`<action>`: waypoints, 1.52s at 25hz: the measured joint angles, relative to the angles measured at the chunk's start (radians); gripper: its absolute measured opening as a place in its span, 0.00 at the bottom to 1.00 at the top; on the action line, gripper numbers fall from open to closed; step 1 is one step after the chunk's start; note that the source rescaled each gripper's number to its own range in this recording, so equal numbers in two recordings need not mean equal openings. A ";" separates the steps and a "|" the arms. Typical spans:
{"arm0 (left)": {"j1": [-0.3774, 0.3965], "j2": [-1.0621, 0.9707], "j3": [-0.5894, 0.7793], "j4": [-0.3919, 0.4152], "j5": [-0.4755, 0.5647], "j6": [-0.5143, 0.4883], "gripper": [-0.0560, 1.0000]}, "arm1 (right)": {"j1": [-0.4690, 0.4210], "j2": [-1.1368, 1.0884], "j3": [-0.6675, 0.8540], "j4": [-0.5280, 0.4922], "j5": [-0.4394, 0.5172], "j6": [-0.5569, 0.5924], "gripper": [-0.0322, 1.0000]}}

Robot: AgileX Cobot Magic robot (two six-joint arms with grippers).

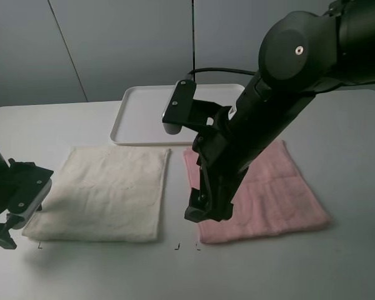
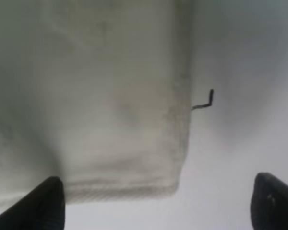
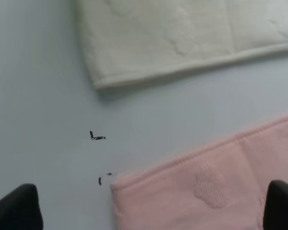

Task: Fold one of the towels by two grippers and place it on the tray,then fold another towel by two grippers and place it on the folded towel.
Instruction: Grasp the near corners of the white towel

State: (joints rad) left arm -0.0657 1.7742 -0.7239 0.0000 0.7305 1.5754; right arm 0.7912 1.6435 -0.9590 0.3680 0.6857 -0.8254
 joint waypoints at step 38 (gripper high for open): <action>0.000 0.008 0.075 0.021 -0.158 0.047 0.99 | 0.242 0.427 -0.265 -0.123 -0.003 0.077 1.00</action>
State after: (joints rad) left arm -0.0657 1.7821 -0.6490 0.0207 0.5722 1.6222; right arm 1.0333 2.0702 -1.2236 0.2447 0.6824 -0.7483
